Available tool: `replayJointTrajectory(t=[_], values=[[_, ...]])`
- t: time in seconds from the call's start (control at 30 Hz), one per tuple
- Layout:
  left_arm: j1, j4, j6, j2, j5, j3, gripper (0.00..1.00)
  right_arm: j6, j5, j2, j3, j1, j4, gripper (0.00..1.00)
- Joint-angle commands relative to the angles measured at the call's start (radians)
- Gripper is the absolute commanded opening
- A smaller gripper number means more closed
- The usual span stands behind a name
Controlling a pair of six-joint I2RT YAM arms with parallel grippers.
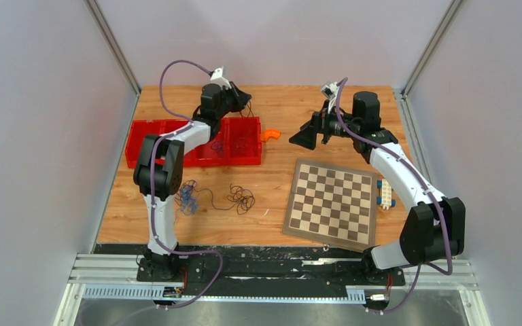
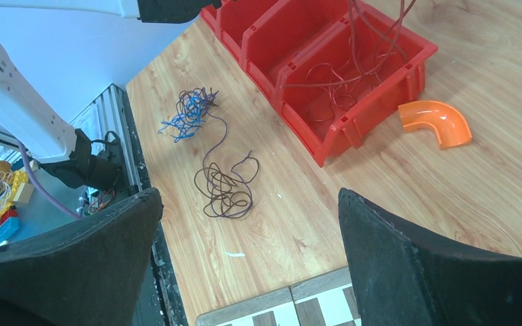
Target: Untangle the cables
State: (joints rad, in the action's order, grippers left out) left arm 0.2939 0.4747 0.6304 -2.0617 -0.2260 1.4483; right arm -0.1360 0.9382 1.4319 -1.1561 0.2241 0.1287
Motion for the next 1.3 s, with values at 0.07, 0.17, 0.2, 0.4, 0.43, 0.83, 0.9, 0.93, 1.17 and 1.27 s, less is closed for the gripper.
replayJointTrajectory(t=[0.07, 0.17, 0.2, 0.4, 0.43, 0.83, 0.9, 0.93, 1.17, 1.27], values=[[0.023, 0.130, -0.182, 0.037, 0.060, -0.065, 0.00, 0.031, 0.036, -0.006, -0.004, -0.014, 0.001, 1.00], [0.023, 0.129, -0.239, 0.065, 0.047, -0.118, 0.00, 0.033, 0.045, -0.005, -0.003, -0.016, 0.003, 1.00], [0.024, 0.127, -0.246, 0.078, 0.045, -0.141, 0.00, 0.032, 0.048, -0.006, -0.001, -0.016, 0.003, 1.00], [0.034, 0.121, -0.299, 0.111, 0.030, -0.222, 0.00, 0.031, 0.056, -0.013, 0.007, -0.016, 0.004, 1.00], [0.036, 0.119, -0.307, 0.115, 0.029, -0.233, 0.00, 0.032, 0.057, -0.014, 0.009, -0.016, 0.003, 1.00], [0.054, 0.072, -0.390, 0.156, 0.037, -0.266, 0.41, 0.027, 0.065, -0.008, 0.012, -0.016, 0.003, 1.00], [0.054, 0.043, -0.393, 0.173, 0.052, -0.248, 0.63, 0.022, 0.070, -0.005, 0.009, -0.016, 0.003, 1.00], [0.053, 0.021, -0.397, 0.180, 0.067, -0.242, 0.66, 0.021, 0.071, -0.005, 0.008, -0.016, 0.003, 1.00], [0.051, -0.036, -0.443, 0.243, 0.063, -0.205, 0.90, 0.016, 0.076, -0.009, 0.001, -0.016, 0.003, 1.00], [0.047, -0.099, -0.453, 0.252, 0.058, -0.181, 0.92, 0.021, 0.072, -0.014, 0.001, -0.015, 0.005, 1.00]])
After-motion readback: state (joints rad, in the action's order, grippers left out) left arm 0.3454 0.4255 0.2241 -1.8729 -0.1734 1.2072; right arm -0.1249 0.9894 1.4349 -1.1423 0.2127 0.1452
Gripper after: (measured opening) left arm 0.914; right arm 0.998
